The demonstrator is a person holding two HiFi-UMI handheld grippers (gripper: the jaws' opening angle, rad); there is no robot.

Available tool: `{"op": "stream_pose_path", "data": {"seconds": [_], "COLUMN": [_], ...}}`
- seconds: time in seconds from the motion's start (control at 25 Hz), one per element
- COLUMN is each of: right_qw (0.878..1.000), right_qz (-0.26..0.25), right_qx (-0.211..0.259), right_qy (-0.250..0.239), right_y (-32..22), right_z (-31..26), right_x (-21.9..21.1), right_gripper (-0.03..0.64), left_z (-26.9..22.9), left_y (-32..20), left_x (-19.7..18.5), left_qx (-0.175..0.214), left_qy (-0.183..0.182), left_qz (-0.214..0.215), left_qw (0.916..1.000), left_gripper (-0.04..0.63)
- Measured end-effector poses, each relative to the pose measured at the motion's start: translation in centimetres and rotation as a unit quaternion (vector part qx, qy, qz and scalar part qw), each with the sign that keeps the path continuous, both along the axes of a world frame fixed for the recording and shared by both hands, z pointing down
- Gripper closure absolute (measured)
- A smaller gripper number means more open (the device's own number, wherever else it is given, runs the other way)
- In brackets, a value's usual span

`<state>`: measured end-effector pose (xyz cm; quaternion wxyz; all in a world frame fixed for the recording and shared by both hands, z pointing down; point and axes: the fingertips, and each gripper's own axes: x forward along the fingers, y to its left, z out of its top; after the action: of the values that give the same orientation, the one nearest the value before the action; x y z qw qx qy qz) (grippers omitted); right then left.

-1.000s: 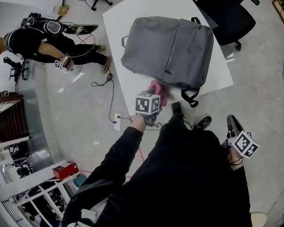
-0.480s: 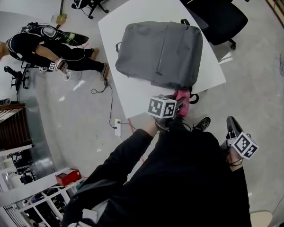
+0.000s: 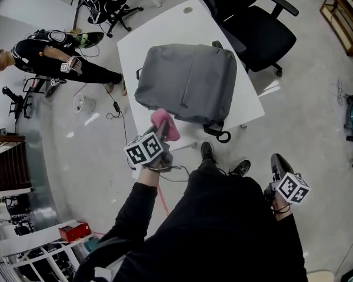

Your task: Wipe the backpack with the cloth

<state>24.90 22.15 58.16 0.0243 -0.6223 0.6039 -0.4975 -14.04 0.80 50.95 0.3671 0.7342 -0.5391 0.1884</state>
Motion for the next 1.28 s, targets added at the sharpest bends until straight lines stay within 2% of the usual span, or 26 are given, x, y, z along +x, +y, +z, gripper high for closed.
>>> {"op": "stream_pose_path", "data": {"seconds": [0.08, 0.12, 0.16, 0.2, 0.24, 0.32, 0.36, 0.4, 0.44, 0.48, 0.56, 0.6, 0.72, 0.8, 0.92, 0.96, 1.04, 1.08, 1.16, 1.28], "right_qw": [0.999, 0.997, 0.992, 0.982, 0.965, 0.92, 0.9, 0.882, 0.867, 0.854, 0.835, 0.831, 0.831, 0.829, 0.824, 0.826, 0.836, 0.843, 0.859, 0.884], "right_qz": [-0.038, -0.063, -0.095, -0.131, -0.166, -0.222, -0.243, -0.26, -0.273, -0.282, -0.291, -0.29, -0.285, -0.294, -0.313, -0.313, -0.304, -0.297, -0.281, -0.256], "right_qx": [0.024, 0.048, 0.084, 0.131, 0.182, 0.272, 0.303, 0.328, 0.347, 0.362, 0.376, 0.376, 0.352, 0.331, 0.311, 0.308, 0.305, 0.302, 0.29, 0.268], "right_qy": [0.021, 0.019, 0.001, -0.035, -0.084, -0.173, -0.199, -0.216, -0.231, -0.246, -0.277, -0.289, -0.323, -0.342, -0.356, -0.353, -0.339, -0.331, -0.314, -0.284], "right_y": [-1.1, -2.0, -3.0, -4.0, -4.9, -6.1, -6.5, -6.7, -6.9, -6.9, -7.2, -7.5, -8.9, -9.5, -10.2, -10.7, -12.0, -12.8, -14.8, -17.7], "right_z": [-1.8, -3.3, -5.3, -7.9, -11.0, -17.3, -19.9, -22.1, -23.8, -25.2, -26.7, -26.9, -25.8, -24.9, -24.5, -24.5, -24.3, -24.1, -23.3, -22.2], "right_x": [-0.1, -0.5, -1.3, -2.6, -4.1, -6.7, -7.6, -8.3, -8.8, -9.2, -9.8, -10.1, -11.4, -12.7, -14.1, -14.4, -14.9, -15.1, -15.3, -15.5], "right_gripper": [0.551, 0.551, 0.551, 0.551, 0.551, 0.539, 0.484, 0.412, 0.364, 0.332, 0.302, 0.302, 0.302, 0.302, 0.306, 0.325, 0.46, 0.496, 0.522, 0.534], "left_z": [-4.4, -6.6, -8.8, -11.0, -13.1, -16.9, -18.3, -19.3, -20.0, -20.3, -20.3, -20.2, -19.5, -18.3, -17.1, -16.9, -16.4, -16.2, -15.7, -14.5], "left_y": [1.4, 2.2, 3.2, 4.3, 5.6, 8.2, 9.4, 10.4, 11.2, 11.7, 12.5, 12.9, 13.7, 13.9, 14.0, 13.8, 13.0, 12.2, 10.3, 7.0], "left_x": [5.5, 8.8, 12.1, 15.2, 17.9, 21.9, 23.1, 23.8, 24.3, 24.6, 24.8, 24.8, 24.7, 24.4, 24.0, 23.8, 23.1, 22.8, 22.4, 21.4], "left_qx": [0.043, 0.063, 0.081, 0.095, 0.107, 0.121, 0.126, 0.13, 0.134, 0.136, 0.136, 0.136, 0.14, 0.136, 0.116, 0.113, 0.113, 0.112, 0.111, 0.11], "left_qy": [0.025, 0.05, 0.085, 0.127, 0.172, 0.251, 0.279, 0.297, 0.306, 0.308, 0.301, 0.296, 0.27, 0.246, 0.24, 0.242, 0.248, 0.251, 0.257, 0.262], "left_qz": [0.089, 0.137, 0.183, 0.225, 0.263, 0.33, 0.357, 0.378, 0.396, 0.41, 0.433, 0.445, 0.485, 0.506, 0.532, 0.541, 0.554, 0.554, 0.544, 0.513], "left_qw": [0.9948, 0.9872, 0.9761, 0.9615, 0.9434, 0.9019, 0.8827, 0.867, 0.8554, 0.8478, 0.8387, 0.8341, 0.8198, 0.8153, 0.8041, 0.7975, 0.7866, 0.7857, 0.7913, 0.8098], "left_gripper": [0.495, 0.495, 0.495, 0.495, 0.495, 0.495, 0.495, 0.495, 0.495, 0.495, 0.494, 0.495, 0.494, 0.494, 0.494, 0.494, 0.494, 0.492, 0.481, 0.441]}}
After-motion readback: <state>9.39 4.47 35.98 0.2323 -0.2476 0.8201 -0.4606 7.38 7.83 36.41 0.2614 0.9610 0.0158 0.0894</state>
